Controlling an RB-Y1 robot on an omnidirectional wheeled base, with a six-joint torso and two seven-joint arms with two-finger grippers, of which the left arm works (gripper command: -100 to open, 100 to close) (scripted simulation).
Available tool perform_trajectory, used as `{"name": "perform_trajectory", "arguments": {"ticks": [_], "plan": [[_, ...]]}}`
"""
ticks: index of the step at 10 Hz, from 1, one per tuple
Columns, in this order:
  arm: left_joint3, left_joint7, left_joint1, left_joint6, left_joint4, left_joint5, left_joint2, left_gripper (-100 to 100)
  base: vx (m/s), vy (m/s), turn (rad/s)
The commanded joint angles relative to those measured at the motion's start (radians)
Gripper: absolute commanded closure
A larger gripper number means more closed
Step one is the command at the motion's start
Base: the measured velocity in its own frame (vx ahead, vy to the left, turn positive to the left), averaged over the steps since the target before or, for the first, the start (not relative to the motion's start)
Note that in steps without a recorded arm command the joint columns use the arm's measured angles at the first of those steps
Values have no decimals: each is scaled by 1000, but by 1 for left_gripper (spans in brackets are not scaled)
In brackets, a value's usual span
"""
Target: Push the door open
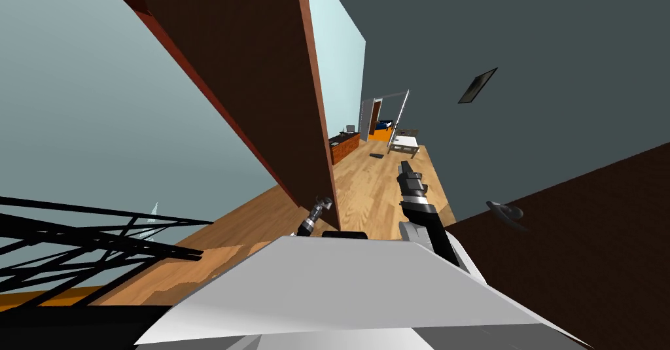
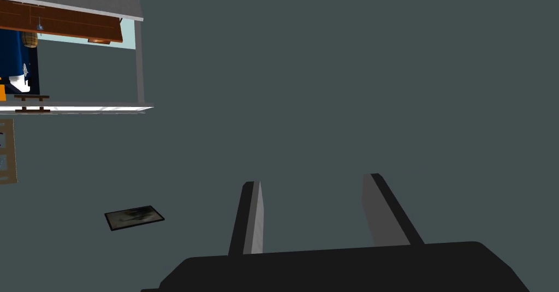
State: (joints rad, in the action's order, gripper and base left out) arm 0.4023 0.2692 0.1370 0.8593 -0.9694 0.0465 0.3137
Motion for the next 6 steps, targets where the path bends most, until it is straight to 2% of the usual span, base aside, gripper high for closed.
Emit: {"name": "perform_trajectory", "arguments": {"ticks": [1, 2, 4, 5, 6], "plan": [[-20, -23, -15, 4, 8, -28, -6, 100, 112, -111, 6], [-29, -45, -9, -5, 3, -55, -11, 100, 154, -120, 19], [-37, -68, -3, -15, -3, -81, -17, 100, 117, -111, 22], [-46, -91, 2, -24, -8, -108, -22, 100, 126, -129, 19], [-50, -102, 5, -28, -11, -121, -25, 100, 148, -120, 38]]}}
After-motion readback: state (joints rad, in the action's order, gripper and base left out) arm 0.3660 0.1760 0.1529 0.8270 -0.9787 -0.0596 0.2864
